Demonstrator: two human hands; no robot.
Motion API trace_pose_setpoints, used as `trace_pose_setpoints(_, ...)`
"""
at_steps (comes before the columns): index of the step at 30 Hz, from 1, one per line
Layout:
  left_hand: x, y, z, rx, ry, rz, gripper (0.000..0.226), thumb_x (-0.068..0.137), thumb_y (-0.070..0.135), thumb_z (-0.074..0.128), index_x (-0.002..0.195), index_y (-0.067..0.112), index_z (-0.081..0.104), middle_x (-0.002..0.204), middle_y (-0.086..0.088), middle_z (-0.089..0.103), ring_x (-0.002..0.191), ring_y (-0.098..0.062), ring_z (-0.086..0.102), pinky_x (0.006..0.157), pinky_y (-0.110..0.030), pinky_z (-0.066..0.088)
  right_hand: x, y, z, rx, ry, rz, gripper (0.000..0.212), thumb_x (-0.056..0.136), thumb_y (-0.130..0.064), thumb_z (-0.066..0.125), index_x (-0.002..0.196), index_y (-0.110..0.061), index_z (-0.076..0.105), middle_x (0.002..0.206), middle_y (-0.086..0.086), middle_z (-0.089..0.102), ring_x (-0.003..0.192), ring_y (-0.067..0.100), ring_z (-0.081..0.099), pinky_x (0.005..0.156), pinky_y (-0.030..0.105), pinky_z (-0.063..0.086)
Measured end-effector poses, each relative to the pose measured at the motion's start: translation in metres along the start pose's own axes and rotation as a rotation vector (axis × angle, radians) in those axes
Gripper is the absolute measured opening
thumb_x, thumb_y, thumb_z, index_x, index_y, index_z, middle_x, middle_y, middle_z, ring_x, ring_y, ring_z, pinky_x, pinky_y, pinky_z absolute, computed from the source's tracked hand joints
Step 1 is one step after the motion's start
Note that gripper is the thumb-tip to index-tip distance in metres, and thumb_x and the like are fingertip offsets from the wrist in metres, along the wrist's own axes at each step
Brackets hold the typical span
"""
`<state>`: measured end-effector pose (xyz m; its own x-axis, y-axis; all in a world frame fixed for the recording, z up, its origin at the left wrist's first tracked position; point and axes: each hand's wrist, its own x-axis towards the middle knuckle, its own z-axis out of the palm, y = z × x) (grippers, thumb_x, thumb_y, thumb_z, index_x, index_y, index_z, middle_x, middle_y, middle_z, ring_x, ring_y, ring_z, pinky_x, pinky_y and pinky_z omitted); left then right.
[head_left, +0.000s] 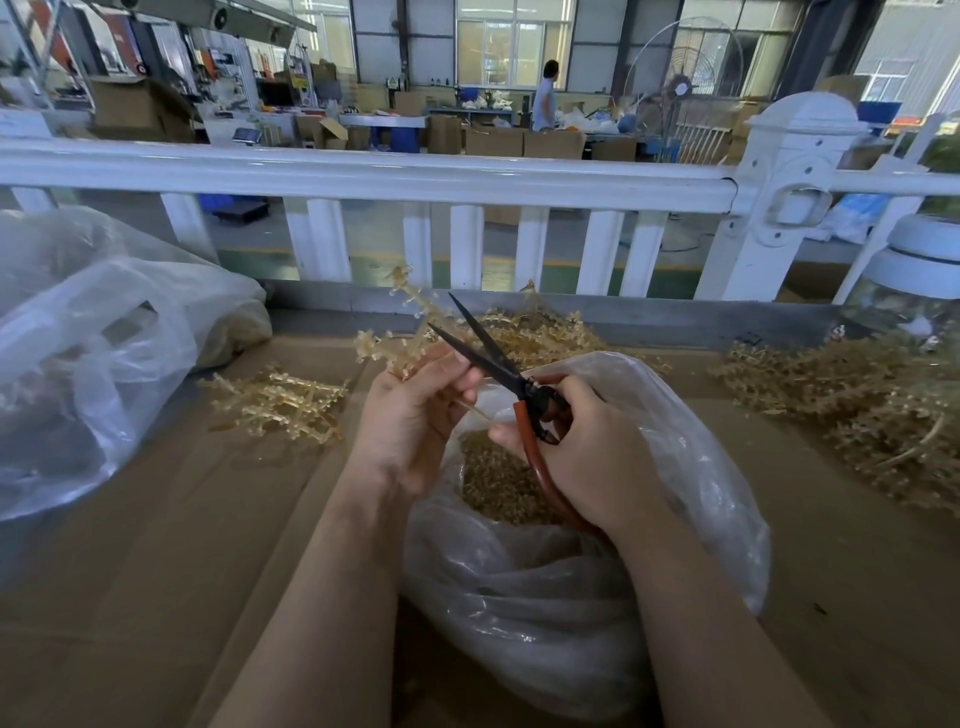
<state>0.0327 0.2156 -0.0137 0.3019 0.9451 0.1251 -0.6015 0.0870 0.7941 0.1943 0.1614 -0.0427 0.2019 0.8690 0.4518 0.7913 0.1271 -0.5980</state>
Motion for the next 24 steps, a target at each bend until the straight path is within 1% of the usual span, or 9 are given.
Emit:
trace_pose_setpoints(2, -0.0007, 0.0002, -0.0001, 0.024, -0.010, -0.002, 0.006, 0.076, 0.005, 0.067, 0.074, 0.010, 0.070, 0.067, -0.002, 0.067, 0.063, -0.010, 0.063, 0.059, -0.019, 0.051, -0.0001, -0.0008, 0.0000, -0.008, 0.003, -0.008, 0.071, 0.062, -0.091, 0.048, 0.096, -0.029, 0.055, 0.088, -0.020, 0.062, 0.081, -0.004, 0.059, 0.065, 0.017, 0.047)
trace_pose_setpoints(6, -0.0016, 0.0007, 0.0010, 0.034, -0.011, 0.002, 0.012, 0.074, 0.005, 0.068, 0.068, 0.013, 0.074, 0.066, -0.003, 0.067, 0.063, -0.011, 0.063, 0.059, -0.019, 0.052, 0.0004, -0.0002, 0.0002, -0.021, 0.015, -0.008, 0.073, 0.062, -0.090, 0.049, 0.098, -0.027, 0.058, 0.089, -0.018, 0.064, 0.082, -0.001, 0.061, 0.068, 0.020, 0.051)
trace_pose_setpoints(9, -0.0015, 0.0002, 0.0009, 0.026, -0.003, -0.002, 0.004, 0.075, 0.005, 0.069, 0.076, 0.009, 0.070, 0.068, -0.003, 0.068, 0.064, -0.011, 0.064, 0.060, -0.019, 0.052, 0.0001, -0.0009, -0.0002, -0.034, 0.023, -0.009, 0.076, 0.061, -0.091, 0.047, 0.100, -0.026, 0.060, 0.090, -0.019, 0.065, 0.082, 0.000, 0.061, 0.069, 0.022, 0.053)
trace_pose_setpoints(13, -0.0010, -0.0007, 0.0022, 0.002, 0.016, -0.012, 0.007, 0.076, 0.005, 0.068, 0.082, 0.007, 0.068, 0.069, -0.001, 0.069, 0.064, -0.009, 0.064, 0.059, -0.017, 0.051, -0.0002, -0.0015, -0.0017, -0.055, 0.046, -0.022, 0.071, 0.064, -0.089, 0.049, 0.099, -0.029, 0.062, 0.084, -0.021, 0.063, 0.079, 0.001, 0.061, 0.067, 0.024, 0.053)
trace_pose_setpoints(16, -0.0013, -0.0007, 0.0019, 0.005, 0.023, -0.019, 0.010, 0.078, 0.004, 0.067, 0.088, 0.006, 0.066, 0.070, -0.001, 0.069, 0.064, -0.008, 0.064, 0.059, -0.017, 0.051, -0.0006, -0.0022, -0.0025, -0.083, 0.061, -0.033, 0.075, 0.064, -0.090, 0.045, 0.098, -0.026, 0.064, 0.082, -0.020, 0.063, 0.076, 0.003, 0.061, 0.066, 0.028, 0.055)
trace_pose_setpoints(20, -0.0012, -0.0008, 0.0013, 0.014, 0.028, -0.016, 0.011, 0.079, 0.005, 0.067, 0.089, 0.005, 0.065, 0.069, -0.001, 0.068, 0.064, -0.009, 0.063, 0.059, -0.017, 0.050, -0.0010, -0.0022, -0.0034, -0.103, 0.073, -0.043, 0.079, 0.065, -0.090, 0.044, 0.097, -0.022, 0.066, 0.082, -0.016, 0.066, 0.073, 0.005, 0.062, 0.066, 0.030, 0.056)
trace_pose_setpoints(24, -0.0006, -0.0013, 0.0012, 0.014, 0.028, -0.015, 0.012, 0.076, 0.007, 0.068, 0.087, 0.005, 0.066, 0.067, -0.001, 0.067, 0.063, -0.009, 0.063, 0.060, -0.017, 0.049, -0.0015, -0.0028, -0.0032, -0.089, 0.074, -0.049, 0.079, 0.065, -0.089, 0.046, 0.095, -0.019, 0.067, 0.082, -0.013, 0.068, 0.073, 0.006, 0.063, 0.067, 0.031, 0.057)
